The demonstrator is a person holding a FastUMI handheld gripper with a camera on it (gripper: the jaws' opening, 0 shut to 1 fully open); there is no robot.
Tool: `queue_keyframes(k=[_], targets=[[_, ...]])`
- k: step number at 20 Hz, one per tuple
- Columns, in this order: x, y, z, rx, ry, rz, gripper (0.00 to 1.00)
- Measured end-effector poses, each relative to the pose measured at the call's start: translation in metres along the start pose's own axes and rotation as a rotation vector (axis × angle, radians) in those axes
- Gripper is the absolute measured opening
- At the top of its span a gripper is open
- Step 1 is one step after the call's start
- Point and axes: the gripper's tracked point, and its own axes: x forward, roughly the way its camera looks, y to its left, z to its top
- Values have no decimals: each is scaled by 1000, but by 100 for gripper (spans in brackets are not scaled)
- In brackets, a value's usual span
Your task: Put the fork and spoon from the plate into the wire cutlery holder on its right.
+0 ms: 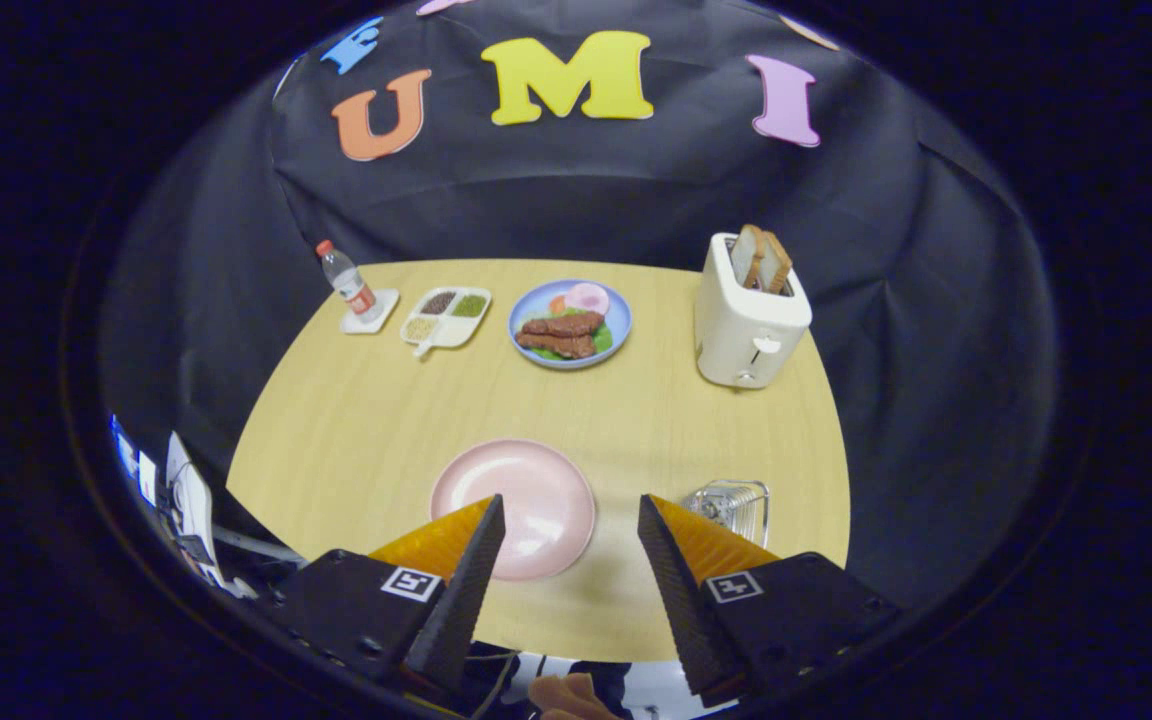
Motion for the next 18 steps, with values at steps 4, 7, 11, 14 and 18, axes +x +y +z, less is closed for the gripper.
queue_keyframes(k=[4,7,11,14,18], targets=[[-19,2,19,-3,-225,-66,84],[-53,23,38,10,-376,-67,99],[-111,40,70,3,-621,-128,99],[-156,57,93,17,-818,-173,97],[-184,86,102,44,-930,-141,96]])
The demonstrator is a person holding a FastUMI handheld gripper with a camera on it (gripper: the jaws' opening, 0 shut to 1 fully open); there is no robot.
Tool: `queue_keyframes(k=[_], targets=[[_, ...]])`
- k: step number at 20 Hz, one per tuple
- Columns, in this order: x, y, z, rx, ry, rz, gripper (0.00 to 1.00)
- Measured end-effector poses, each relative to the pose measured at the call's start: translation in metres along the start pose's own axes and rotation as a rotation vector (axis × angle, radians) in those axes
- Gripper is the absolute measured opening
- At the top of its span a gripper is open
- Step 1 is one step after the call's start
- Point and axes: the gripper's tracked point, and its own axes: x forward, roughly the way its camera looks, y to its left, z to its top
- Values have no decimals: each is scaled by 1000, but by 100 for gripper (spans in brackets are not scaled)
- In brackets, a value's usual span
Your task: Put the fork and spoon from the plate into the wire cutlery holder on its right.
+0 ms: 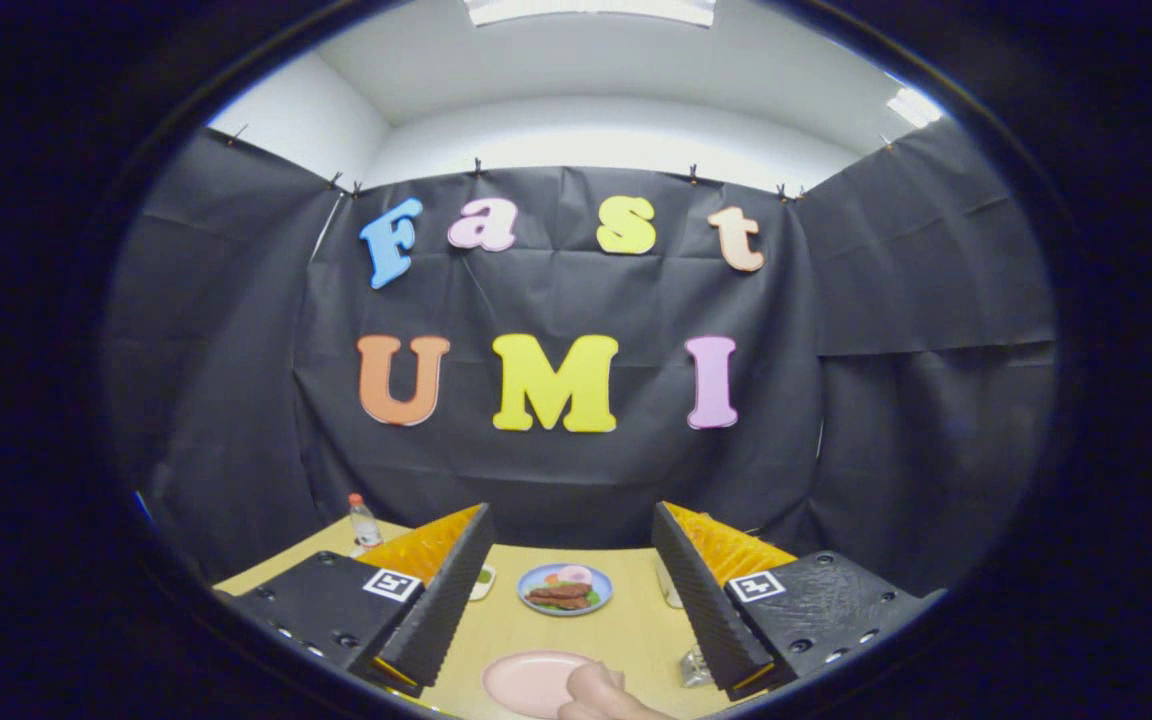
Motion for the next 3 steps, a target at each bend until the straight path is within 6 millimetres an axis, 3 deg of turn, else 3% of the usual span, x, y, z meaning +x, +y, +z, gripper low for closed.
queue_keyframes(k=[3], targets=[[0,3,17,1,-75,-38,96]])
